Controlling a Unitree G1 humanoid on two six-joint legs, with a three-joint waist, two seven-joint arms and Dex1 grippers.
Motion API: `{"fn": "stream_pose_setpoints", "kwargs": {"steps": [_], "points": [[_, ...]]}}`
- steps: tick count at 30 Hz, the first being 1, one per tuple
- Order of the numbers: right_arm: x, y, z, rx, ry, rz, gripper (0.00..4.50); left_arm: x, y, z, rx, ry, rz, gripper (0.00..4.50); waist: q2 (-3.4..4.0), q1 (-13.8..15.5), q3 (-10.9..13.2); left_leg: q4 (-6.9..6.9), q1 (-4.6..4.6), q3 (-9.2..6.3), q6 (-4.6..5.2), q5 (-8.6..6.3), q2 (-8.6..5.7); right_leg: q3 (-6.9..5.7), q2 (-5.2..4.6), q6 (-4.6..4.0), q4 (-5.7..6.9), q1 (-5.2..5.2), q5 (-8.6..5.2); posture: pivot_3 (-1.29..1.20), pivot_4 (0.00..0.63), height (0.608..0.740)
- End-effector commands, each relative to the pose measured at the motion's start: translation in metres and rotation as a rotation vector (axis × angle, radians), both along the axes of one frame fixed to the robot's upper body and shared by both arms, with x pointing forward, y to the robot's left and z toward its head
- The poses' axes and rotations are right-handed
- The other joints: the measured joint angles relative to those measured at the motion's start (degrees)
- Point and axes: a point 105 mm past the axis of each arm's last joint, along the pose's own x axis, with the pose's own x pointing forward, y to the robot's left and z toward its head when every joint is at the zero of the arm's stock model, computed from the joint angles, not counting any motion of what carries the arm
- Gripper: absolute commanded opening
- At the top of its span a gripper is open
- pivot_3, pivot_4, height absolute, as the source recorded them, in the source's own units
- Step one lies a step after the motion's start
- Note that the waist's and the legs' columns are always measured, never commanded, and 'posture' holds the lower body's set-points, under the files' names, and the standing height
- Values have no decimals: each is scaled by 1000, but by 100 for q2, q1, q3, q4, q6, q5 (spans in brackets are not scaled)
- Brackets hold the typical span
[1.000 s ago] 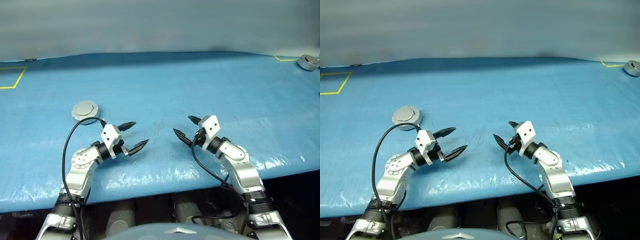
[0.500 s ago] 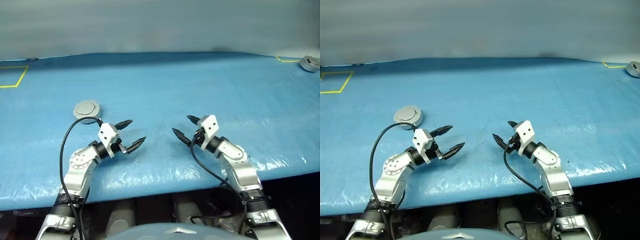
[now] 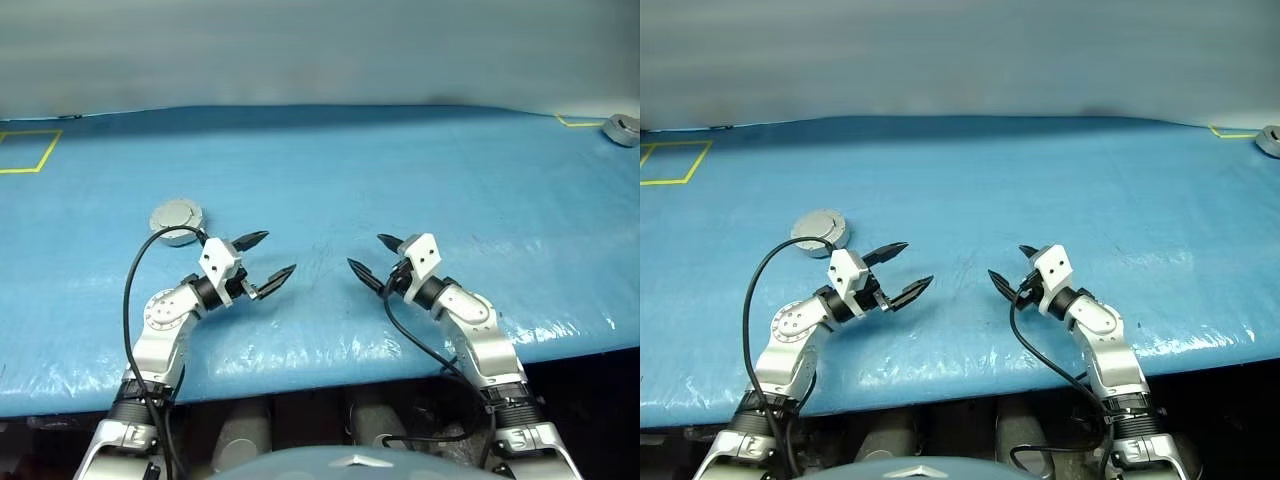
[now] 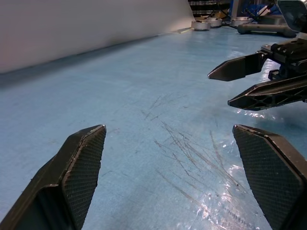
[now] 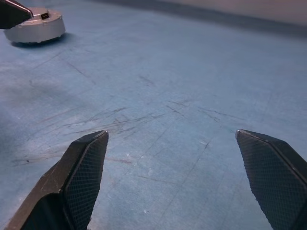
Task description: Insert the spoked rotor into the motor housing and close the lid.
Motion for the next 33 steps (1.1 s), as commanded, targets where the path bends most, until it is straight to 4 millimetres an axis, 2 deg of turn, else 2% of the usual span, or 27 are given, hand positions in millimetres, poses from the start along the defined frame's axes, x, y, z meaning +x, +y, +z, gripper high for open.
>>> {"fn": "stream_pose_setpoints", "kwargs": {"steps": [1,5,9,15,22,26,30,33], "points": [[4,0,19,-7,-80,4,4475,1,-3,8,-2,-49,-7,4500,0,-2,0,0,0,0,0,0,0,1,0,0,0,0,0,0,150,740],[2,1,19,10,-83,-3,4475,-2,-3,4,-5,-39,-3,4500,0,-8,0,-5,0,0,0,0,0,0,0,0,0,-3,0,0,150,740],[4,2,17,21,-79,-9,4475,4,-2,10,-7,-60,12,4500,0,2,0,-7,0,-2,0,0,0,-1,0,0,0,-3,0,0,150,740],[6,15,18,13,-84,30,4475,3,1,8,-1,-61,28,4500,0,-14,0,0,1,1,0,0,0,1,0,1,0,-1,0,0,150,740],[6,3,19,28,-86,-17,4475,5,1,12,-11,-78,45,4500,0,11,0,-6,-2,-2,0,0,0,-1,0,1,-1,-2,1,0,150,740],[11,9,22,8,-101,-6,4475,5,12,11,0,-78,80,4500,1,-12,0,-3,1,1,0,0,0,1,0,1,2,-3,0,0,150,740],[13,8,27,31,-119,-41,4475,-1,6,3,-9,-54,62,4500,1,-11,0,-5,2,0,0,0,1,1,1,0,2,-3,0,0,150,740],[12,6,26,44,-116,-52,4475,3,3,8,-15,-73,64,4500,0,9,0,-6,-3,-1,0,0,0,-1,0,0,1,-4,1,0,150,740]]}}
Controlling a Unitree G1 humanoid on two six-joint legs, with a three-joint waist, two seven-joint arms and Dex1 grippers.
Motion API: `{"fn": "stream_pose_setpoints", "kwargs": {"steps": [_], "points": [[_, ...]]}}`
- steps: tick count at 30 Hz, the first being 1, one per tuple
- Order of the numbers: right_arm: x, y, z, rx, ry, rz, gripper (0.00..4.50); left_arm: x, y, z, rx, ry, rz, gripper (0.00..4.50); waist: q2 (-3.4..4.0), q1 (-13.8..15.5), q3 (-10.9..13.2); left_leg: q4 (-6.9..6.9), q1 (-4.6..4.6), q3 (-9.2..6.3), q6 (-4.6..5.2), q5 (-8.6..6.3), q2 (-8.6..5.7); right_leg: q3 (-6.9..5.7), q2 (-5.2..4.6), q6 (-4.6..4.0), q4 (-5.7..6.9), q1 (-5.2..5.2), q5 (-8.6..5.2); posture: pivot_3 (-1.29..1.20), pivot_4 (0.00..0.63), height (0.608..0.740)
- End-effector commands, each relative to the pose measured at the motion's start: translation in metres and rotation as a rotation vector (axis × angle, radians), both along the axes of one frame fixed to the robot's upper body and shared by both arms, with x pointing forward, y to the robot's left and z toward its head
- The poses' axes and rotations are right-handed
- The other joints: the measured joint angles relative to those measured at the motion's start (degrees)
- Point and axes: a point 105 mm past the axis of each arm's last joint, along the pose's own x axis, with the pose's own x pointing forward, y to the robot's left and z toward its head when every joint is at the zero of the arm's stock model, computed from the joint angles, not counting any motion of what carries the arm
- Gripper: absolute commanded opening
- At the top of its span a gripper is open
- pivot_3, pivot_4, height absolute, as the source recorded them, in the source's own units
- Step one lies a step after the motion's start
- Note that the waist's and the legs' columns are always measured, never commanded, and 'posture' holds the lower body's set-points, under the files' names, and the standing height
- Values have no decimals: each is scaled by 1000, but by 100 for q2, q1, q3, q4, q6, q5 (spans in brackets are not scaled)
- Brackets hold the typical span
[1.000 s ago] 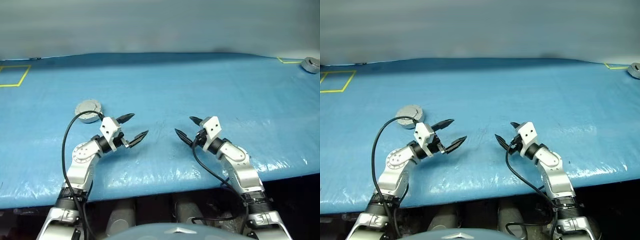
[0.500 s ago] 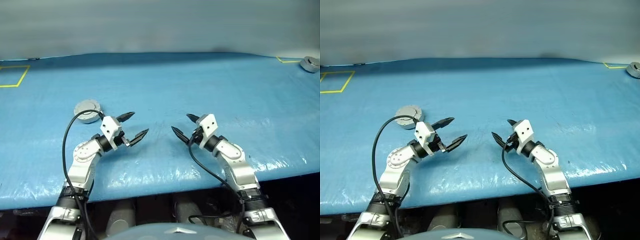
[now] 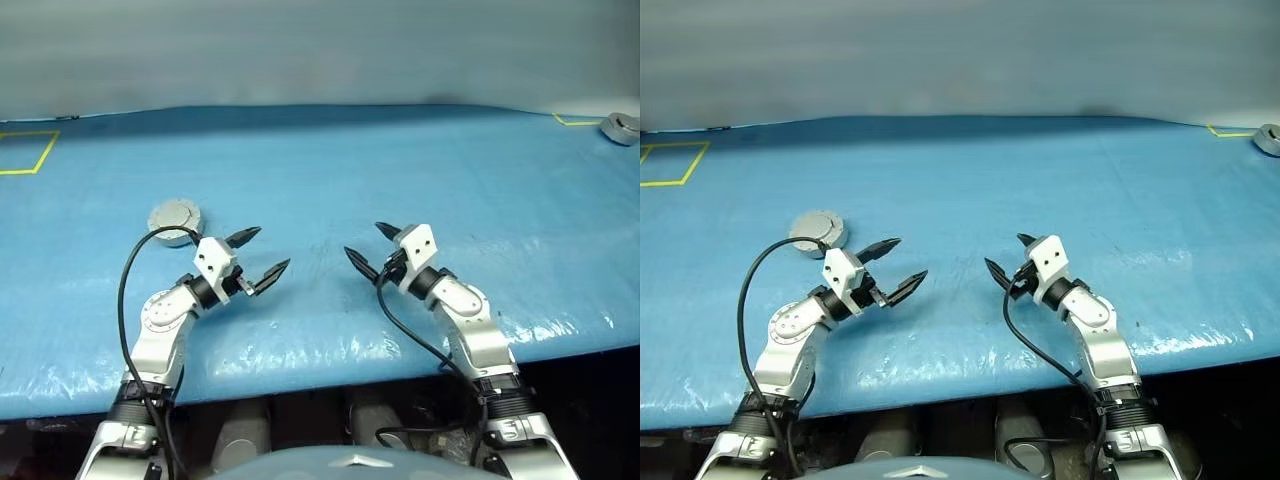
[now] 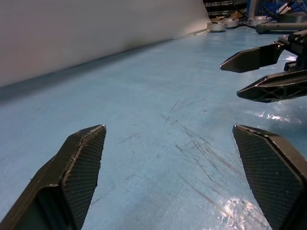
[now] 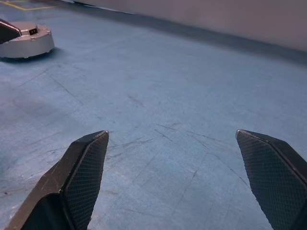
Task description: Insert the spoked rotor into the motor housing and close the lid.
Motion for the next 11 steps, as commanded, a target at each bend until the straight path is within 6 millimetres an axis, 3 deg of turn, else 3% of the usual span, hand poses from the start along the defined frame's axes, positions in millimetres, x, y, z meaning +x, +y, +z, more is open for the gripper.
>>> {"fn": "stream_pose_setpoints", "kwargs": {"steps": [1,7,11], "points": [[2,-5,11,25,-46,-28,4475,5,-3,15,-5,-68,0,4500,0,11,0,0,1,-1,0,0,0,0,0,0,0,1,0,0,150,740],[4,4,15,48,-53,-14,4475,5,-1,13,13,-60,-8,4500,1,-17,0,3,3,1,0,0,0,1,0,0,1,2,0,0,150,740],[10,-12,23,112,-74,-109,4475,7,3,14,12,-58,12,4500,0,-13,0,-1,2,0,0,0,0,0,0,0,1,1,0,0,150,740]]}}
